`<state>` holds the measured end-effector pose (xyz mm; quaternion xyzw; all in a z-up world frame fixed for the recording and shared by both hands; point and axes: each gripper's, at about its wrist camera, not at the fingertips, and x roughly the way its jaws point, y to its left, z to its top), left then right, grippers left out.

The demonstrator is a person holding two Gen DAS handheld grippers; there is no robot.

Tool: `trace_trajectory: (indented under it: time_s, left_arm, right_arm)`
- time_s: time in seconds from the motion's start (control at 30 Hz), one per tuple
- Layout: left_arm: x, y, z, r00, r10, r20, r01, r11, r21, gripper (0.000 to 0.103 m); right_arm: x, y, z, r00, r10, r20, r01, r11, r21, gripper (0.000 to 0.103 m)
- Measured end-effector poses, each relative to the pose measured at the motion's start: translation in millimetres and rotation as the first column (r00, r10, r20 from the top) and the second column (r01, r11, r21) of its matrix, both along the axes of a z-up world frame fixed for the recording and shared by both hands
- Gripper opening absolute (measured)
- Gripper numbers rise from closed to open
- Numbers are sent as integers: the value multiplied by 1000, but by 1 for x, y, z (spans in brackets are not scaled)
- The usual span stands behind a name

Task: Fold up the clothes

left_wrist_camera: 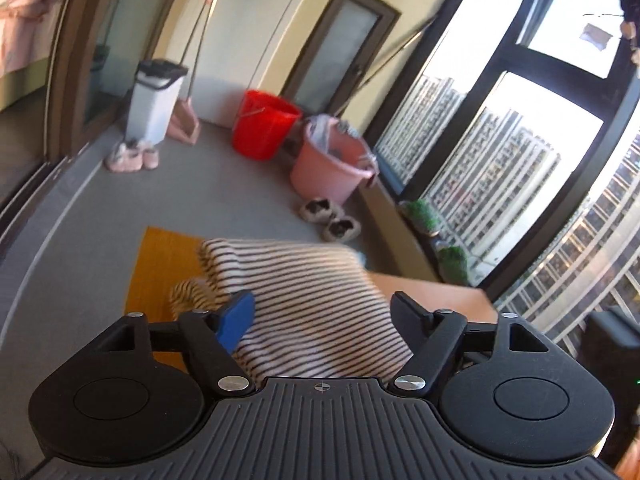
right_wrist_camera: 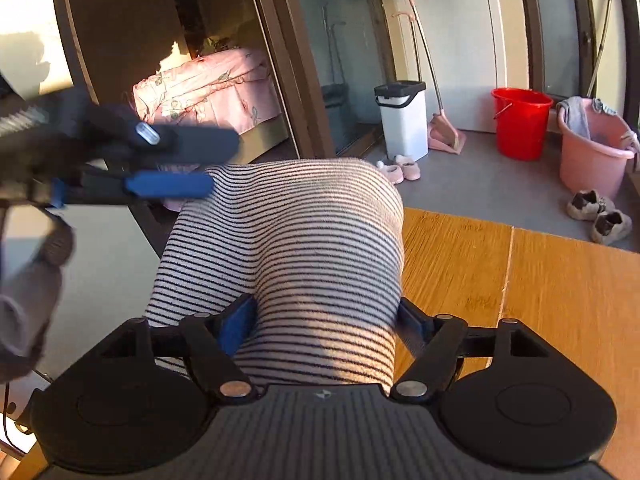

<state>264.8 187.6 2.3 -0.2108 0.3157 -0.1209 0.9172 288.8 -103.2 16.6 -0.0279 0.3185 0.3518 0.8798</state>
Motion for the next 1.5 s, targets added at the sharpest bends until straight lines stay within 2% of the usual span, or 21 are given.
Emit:
trace_trajectory:
  time_s: [0.13,0.17,0.23,0.27,0.37,0.43,0.53,0.63,0.73,0.77,0.83,0.87,0.93,1.03,1.13,1.17,1.27,1.33,1.4,1.47,1.5]
  left_arm:
    - [14,3,-10,1000,-3,-30,3,1000,-1,72]
    - [14,5,-11,1000,-5,-28,5,1000,-1,72]
    - [14,5,-13,1000,-11,-19,11,1000,9,72]
    - [14,5,-14,1000,-14,-14,15,1000,14,73]
    - [13,7,-17,1000,-22,-6,22,1000,16,73]
    - [12,8,-19,1000,-24,-7,24,1000,16,73]
    - [10,6,-21,1000,-26,1,26,999,31,73]
    - [10,8,-22,1000,-21,7,21,1000,14,73]
    - [7,12,-19,1000,-8,13,8,1000,-13,73]
    - [6,13,-17,1000,-2,16,2,1000,-22,73]
    - [-1,16,-11,999,14,30,-13,999,-40,73]
    - [-9,17,-4,999,25,47,-23,999,-49,75]
    - [-17,12,-1,998,34,47,-34,999,15,87]
    - [-26,1,-2,999,41,31,-45,988,151,90]
    - [-35,-10,-3,999,50,16,-53,958,284,90]
    - [-37,-11,-5,999,49,15,-52,951,303,92]
    - [-33,-5,-9,999,47,8,-48,960,275,95]
    - [-32,-2,-11,999,43,3,-42,964,262,97]
    - [-31,2,-14,999,40,-2,-39,970,238,98]
    - [-32,5,-17,999,42,-8,-39,976,213,99]
    - [-34,6,-18,999,41,-11,-38,978,206,100]
  right_arm:
    - [-12,-13,27,986,41,160,-36,999,-31,82]
    - [-10,-14,31,985,42,169,-38,999,-29,78]
    - [-4,-12,36,986,46,159,-45,999,-9,59]
    - [0,-9,37,989,49,138,-51,999,12,58]
    - [8,9,28,990,98,97,-103,994,48,58]
    - [4,28,13,985,133,107,-130,991,-28,62]
    - [-13,51,-2,960,168,224,-131,976,-172,63]
    - [-12,53,9,966,152,207,-119,980,-162,64]
    - [-15,53,21,963,186,194,-172,981,-88,66]
    - [-17,57,22,960,207,186,-193,977,-89,68]
    - [-19,70,13,952,234,196,-202,964,-172,73]
    - [-18,71,11,952,237,191,-203,962,-184,73]
    - [-15,69,9,958,234,169,-205,964,-171,73]
    - [-14,65,9,956,245,162,-218,962,-166,74]
    - [-15,61,10,952,252,171,-227,962,-155,75]
    - [-13,59,12,954,253,163,-231,962,-142,75]
    - [-1,49,18,959,259,110,-247,962,-118,86]
    - [11,40,23,970,227,83,-219,971,-98,86]
    - [25,28,30,985,162,66,-160,986,-35,86]
    - [45,18,34,996,66,64,-69,996,57,74]
    - [57,18,33,999,33,38,-36,995,92,61]
